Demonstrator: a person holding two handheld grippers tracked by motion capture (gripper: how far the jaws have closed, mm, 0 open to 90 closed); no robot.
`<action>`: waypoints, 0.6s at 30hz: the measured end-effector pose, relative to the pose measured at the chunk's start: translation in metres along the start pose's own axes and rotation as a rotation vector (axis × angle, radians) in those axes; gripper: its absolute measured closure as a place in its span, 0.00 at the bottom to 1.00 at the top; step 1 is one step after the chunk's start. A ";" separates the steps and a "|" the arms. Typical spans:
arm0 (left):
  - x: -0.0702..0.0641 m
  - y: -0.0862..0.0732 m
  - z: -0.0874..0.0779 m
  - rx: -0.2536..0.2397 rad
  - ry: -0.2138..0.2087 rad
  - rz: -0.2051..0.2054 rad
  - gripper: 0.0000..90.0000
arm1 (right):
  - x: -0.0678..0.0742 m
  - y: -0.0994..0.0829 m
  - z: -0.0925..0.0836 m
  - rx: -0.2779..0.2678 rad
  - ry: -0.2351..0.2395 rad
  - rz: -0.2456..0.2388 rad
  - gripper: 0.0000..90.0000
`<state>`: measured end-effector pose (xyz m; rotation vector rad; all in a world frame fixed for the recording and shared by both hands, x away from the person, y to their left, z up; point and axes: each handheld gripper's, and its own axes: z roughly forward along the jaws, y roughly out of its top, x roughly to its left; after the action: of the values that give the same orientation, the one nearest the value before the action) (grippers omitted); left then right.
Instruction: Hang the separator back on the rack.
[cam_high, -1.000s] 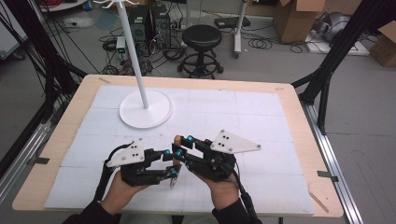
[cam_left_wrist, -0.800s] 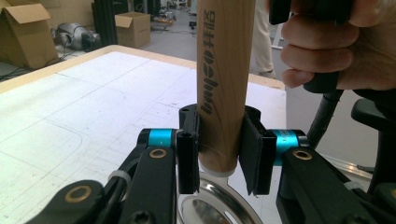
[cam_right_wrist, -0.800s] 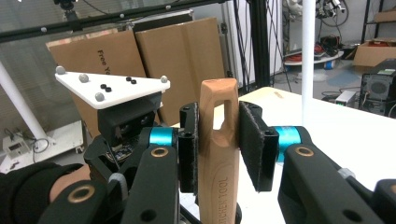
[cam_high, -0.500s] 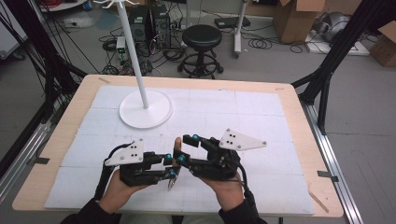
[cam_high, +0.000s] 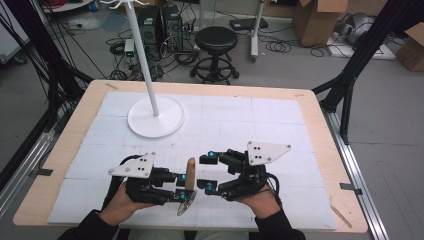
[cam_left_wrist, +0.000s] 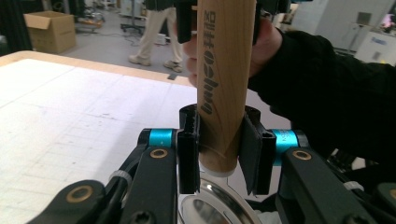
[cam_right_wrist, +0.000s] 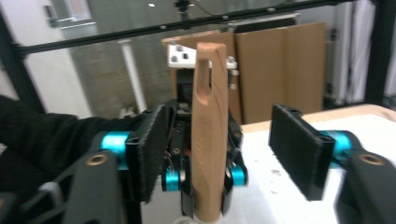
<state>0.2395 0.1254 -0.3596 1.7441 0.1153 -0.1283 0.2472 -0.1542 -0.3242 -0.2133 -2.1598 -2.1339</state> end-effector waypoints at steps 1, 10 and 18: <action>-0.001 0.000 0.001 0.001 -0.011 0.001 0.78 | -0.001 0.000 0.002 0.002 0.014 -0.004 0.47; -0.002 0.000 0.003 0.022 -0.050 0.018 0.78 | -0.004 0.002 0.013 0.049 0.129 -0.022 0.73; -0.002 -0.001 0.002 -0.004 -0.038 0.019 0.78 | 0.000 0.003 0.015 0.026 0.120 -0.036 0.80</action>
<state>0.2371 0.1233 -0.3603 1.7379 0.0708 -0.1466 0.2479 -0.1395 -0.3218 -0.0441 -2.1379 -2.0788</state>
